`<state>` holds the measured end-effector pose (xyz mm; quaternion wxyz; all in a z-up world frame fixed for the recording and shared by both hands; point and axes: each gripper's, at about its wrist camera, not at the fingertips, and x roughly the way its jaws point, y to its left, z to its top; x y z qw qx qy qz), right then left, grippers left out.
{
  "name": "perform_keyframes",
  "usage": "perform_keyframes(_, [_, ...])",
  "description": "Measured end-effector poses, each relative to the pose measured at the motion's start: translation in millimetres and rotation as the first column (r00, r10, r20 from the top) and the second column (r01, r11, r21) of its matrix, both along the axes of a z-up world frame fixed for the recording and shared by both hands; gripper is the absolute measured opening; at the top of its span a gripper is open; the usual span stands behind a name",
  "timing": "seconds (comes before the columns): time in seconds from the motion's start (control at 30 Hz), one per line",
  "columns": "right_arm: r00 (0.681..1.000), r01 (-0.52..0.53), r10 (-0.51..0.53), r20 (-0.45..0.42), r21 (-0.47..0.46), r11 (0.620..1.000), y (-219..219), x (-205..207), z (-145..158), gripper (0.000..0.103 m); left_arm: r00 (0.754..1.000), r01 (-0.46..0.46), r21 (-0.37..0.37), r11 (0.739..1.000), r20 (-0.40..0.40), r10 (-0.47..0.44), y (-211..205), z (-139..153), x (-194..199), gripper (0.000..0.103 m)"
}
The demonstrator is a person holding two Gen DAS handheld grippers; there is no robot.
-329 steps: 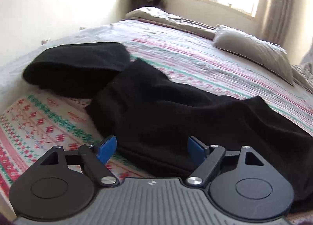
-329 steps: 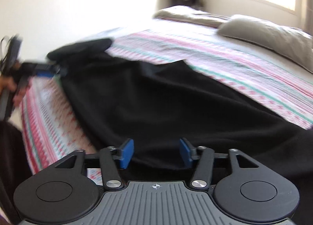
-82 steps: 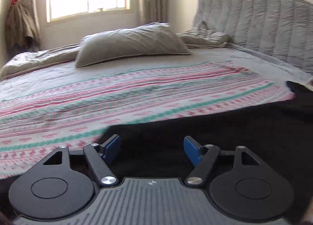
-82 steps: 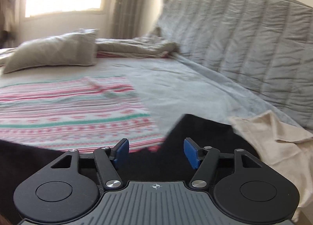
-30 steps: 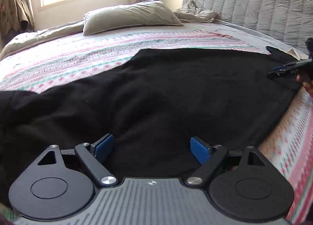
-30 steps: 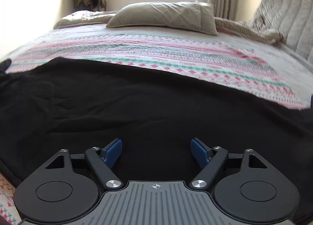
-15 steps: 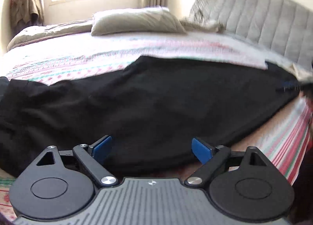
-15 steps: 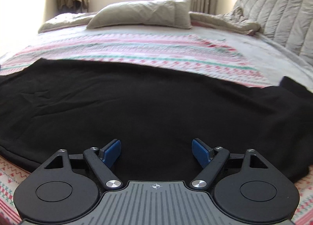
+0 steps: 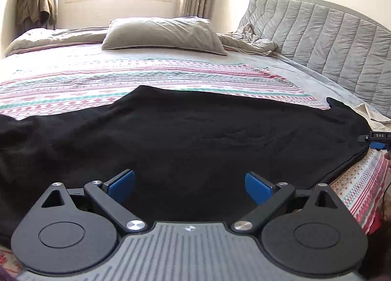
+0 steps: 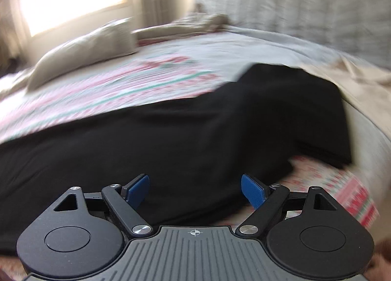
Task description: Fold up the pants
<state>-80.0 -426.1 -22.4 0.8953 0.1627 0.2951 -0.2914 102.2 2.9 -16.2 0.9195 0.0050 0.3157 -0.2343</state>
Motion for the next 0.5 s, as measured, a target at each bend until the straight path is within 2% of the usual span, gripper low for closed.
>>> perform_keyframes(0.1, [0.996, 0.087, -0.087, 0.01, 0.036, 0.996, -22.2, -13.7, -3.4, 0.084, 1.0, 0.007, -0.013, 1.0, -0.013, -0.007, -7.8, -1.4, 6.1, 0.103])
perform_keyframes(0.23, [0.989, 0.147, -0.148, 0.023, 0.067, 0.987, -44.0, -24.8, -9.0, 0.083, 0.999, 0.012, -0.024, 1.0, -0.038, -0.012, -16.5, -3.6, 10.9, 0.103])
perform_keyframes(0.33, [0.988, 0.144, -0.149, 0.046, 0.109, 0.984, -53.7, -29.3, -13.7, 0.081, 0.999, 0.017, -0.023, 1.0, -0.048, -0.018, -22.9, -4.7, 13.4, 0.103])
perform_keyframes(0.5, [0.992, 0.118, -0.12, 0.029, 0.063, 0.991, -56.8, -20.5, -21.0, 0.073, 0.997, 0.029, -0.025, 0.999, -0.064, -0.031, -32.7, -7.4, 16.1, 0.103])
